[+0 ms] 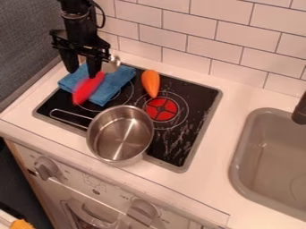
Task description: Pick the red spoon from the right burner and put above the blue cloth
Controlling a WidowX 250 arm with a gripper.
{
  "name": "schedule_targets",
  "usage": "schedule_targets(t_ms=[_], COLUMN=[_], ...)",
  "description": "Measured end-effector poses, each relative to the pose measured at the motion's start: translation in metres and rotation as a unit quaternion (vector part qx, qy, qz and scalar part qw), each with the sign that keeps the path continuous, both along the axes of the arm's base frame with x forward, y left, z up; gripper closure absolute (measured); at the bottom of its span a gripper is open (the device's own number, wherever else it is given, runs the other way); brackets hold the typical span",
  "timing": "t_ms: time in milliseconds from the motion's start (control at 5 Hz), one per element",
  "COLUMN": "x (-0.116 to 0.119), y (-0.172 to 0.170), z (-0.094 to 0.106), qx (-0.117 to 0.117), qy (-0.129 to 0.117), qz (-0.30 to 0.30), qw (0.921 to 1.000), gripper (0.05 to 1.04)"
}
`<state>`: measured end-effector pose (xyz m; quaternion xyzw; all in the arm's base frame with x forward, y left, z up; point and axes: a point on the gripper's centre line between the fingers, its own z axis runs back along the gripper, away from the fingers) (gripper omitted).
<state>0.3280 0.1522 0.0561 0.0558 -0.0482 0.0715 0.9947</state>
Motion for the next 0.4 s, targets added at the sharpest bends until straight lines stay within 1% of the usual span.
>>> schedule_targets(t_ms=[200,400], x=[-0.0018,-0.0032], y=[-0.0023,-0.0086], z=[-0.0019,-0.0042], qx=[-0.001,-0.003], qy=[0.006,0.013], qz=[-0.009,-0.019], qw=[0.9999,0.9997], gripper=[0.074,0.077])
